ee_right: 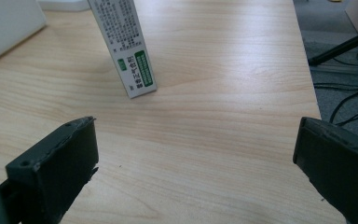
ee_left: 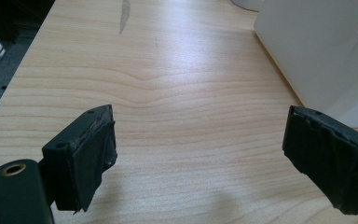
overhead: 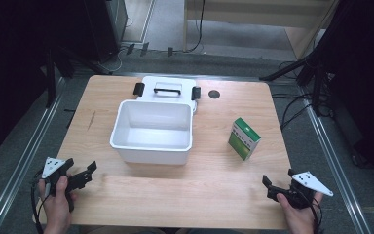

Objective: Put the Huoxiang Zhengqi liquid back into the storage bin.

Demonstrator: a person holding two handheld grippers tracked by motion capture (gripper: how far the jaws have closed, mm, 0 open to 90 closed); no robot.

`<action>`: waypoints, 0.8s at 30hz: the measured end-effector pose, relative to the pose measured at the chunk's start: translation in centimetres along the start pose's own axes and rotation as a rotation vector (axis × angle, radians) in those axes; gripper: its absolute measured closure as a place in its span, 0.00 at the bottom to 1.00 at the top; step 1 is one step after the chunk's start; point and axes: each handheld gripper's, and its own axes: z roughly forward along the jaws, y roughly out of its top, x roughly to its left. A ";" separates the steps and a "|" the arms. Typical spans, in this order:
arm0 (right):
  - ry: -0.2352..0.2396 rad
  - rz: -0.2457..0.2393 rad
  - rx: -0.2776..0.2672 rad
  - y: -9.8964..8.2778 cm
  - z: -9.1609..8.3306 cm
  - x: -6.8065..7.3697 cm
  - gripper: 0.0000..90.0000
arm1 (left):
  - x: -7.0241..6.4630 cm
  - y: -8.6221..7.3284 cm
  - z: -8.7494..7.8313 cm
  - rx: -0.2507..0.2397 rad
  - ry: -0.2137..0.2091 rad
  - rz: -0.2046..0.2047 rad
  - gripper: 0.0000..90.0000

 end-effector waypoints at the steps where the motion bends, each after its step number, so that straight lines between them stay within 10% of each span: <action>1: -0.003 -0.001 0.009 0.0 0.1 0.0 0.00 | 0.0 0.0 0.0 0.001 -0.001 -0.001 0.12; 24: 0.016 -0.278 0.355 4.2 2.0 1.6 0.00 | 0.0 0.0 0.0 0.000 -0.001 -0.002 0.12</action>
